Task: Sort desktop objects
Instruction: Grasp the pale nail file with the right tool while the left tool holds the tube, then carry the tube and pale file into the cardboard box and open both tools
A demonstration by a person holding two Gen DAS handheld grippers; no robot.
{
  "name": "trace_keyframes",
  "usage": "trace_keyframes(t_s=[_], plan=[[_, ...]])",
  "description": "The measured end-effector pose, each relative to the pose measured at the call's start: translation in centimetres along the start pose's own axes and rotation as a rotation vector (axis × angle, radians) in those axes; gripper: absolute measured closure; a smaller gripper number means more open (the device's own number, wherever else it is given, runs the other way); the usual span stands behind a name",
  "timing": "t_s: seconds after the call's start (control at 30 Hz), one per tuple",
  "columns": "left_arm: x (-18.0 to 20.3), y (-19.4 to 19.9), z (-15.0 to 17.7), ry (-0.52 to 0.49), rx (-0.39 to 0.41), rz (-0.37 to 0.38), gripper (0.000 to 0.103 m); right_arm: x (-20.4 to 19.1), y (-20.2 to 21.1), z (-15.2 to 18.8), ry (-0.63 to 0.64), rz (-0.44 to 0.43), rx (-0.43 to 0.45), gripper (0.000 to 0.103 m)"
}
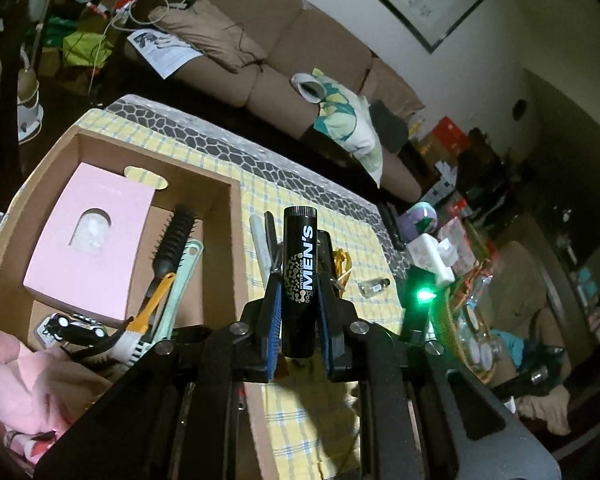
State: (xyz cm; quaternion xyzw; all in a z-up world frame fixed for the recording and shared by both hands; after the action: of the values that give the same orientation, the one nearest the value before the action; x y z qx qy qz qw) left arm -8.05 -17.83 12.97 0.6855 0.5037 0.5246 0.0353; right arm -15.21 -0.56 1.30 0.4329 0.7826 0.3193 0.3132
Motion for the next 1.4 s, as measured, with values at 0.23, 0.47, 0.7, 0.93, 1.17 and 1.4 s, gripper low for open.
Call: trace_keyframes(t_s=[0.23, 0.47, 0.7, 0.93, 1.17, 1.4], plan=[[-2.0, 0.1, -0.8, 0.023, -0.007, 0.002, 0.088, 0.0, -4.7, 0.3, 0.059, 0.1, -0.059, 0.027], [-2.3, -0.7, -0.9, 0.027, -0.024, -0.001, 0.088, -1.0, -6.8, 0.6, 0.197, 0.22, -0.079, 0.043], [-2.3, -0.6, -0.7, 0.025, -0.021, -0.006, 0.088, -0.8, -5.4, 1.2, 0.137, 0.097, -0.065, 0.084], [-2.8, 0.3, -1.5, 0.042, 0.001, -0.002, 0.088, 1.5, -0.6, 1.3, -0.224, -0.274, 0.065, 0.084], [-3.1, 0.6, -1.8, 0.064, -0.002, 0.013, 0.088, 2.1, 5.5, 0.2, -0.344, -0.421, 0.187, 0.084], [-3.0, 0.9, -1.8, 0.057, 0.003, 0.01, 0.088, 1.2, 9.6, -1.0, -0.254, -0.348, 0.232, 0.084]])
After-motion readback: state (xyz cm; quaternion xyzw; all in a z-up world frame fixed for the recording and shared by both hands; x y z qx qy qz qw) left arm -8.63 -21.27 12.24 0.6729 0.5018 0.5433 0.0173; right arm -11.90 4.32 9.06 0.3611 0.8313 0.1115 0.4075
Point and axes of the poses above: each gripper's, at about its wrist camera, not at the fingertips, and y roughly against the way its jaws point, x to its right, z to its underside, the point moved 6 cm from there along -y, roughly the way its jaws point, and after that the axes turned 11 degrees about y, right-handed, at the moved point
